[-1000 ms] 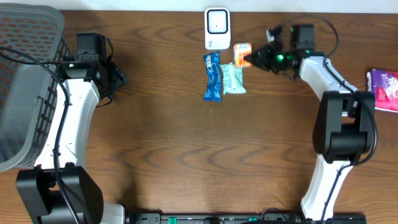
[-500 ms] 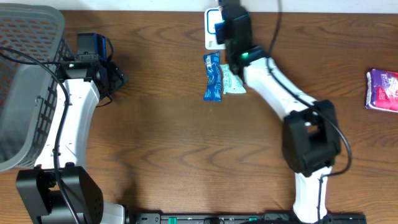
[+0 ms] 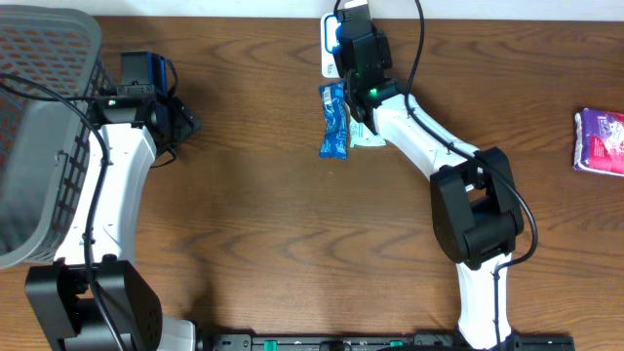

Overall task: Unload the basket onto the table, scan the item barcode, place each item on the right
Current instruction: 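Lift the orange Kleenex pack up under the scanner, then carry the orange pack right and drop it beside the purple pack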

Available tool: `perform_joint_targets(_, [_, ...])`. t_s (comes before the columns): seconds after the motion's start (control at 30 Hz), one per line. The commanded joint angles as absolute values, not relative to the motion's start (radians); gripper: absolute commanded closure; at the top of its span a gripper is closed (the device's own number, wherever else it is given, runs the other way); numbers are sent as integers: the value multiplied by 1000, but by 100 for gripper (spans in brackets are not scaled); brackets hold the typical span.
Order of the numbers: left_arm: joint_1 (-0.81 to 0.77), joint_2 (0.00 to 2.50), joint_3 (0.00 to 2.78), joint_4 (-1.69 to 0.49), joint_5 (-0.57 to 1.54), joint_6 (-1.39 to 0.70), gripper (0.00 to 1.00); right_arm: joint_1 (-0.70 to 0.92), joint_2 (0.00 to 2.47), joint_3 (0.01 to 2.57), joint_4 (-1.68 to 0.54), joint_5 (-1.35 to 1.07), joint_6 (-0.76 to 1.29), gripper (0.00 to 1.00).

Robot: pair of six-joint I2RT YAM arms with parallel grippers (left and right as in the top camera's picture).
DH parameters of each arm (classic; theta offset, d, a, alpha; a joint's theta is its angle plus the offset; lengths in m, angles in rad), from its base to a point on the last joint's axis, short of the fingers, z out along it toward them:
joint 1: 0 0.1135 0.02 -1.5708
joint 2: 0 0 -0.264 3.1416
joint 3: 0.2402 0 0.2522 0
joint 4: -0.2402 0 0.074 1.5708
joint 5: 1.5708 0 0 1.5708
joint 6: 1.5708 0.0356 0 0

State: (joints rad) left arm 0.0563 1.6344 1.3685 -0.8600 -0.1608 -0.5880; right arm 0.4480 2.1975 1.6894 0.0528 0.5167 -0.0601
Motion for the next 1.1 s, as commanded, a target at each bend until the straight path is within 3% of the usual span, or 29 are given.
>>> perform_joint_targets(0.0, [59, 1638, 1369, -863, -173, -600, 2, 417, 2170, 1708, 52, 625, -13, 99])
perform_joint_targets(0.17, [59, 1638, 1369, -863, -173, -600, 2, 314, 2133, 1708, -74, 744, -12, 99])
perform_joint_targets(0.43, [59, 1638, 1369, -863, -173, -600, 2, 54, 2126, 1707, -490, 773, 86, 99])
perform_joint_targets(0.73, [59, 1638, 1369, -863, -173, -600, 2, -200, 2127, 1705, -690, 604, 134, 99])
perform_joint_targets(0.77, [59, 1638, 1369, -863, -173, -600, 2, -221, 2127, 1705, -693, 567, 134, 96])
perform_joint_targets(0.87, [59, 1638, 1369, -863, -173, -600, 2, -277, 2127, 1703, -696, 474, 100, 68])
perform_joint_targets(0.97, [59, 1638, 1369, -863, -173, -600, 2, -323, 2127, 1703, -703, 471, 97, 62])
perform_joint_targets(1.07, [59, 1638, 1369, -863, -173, -600, 2, -353, 2127, 1703, -711, 413, 96, 41])
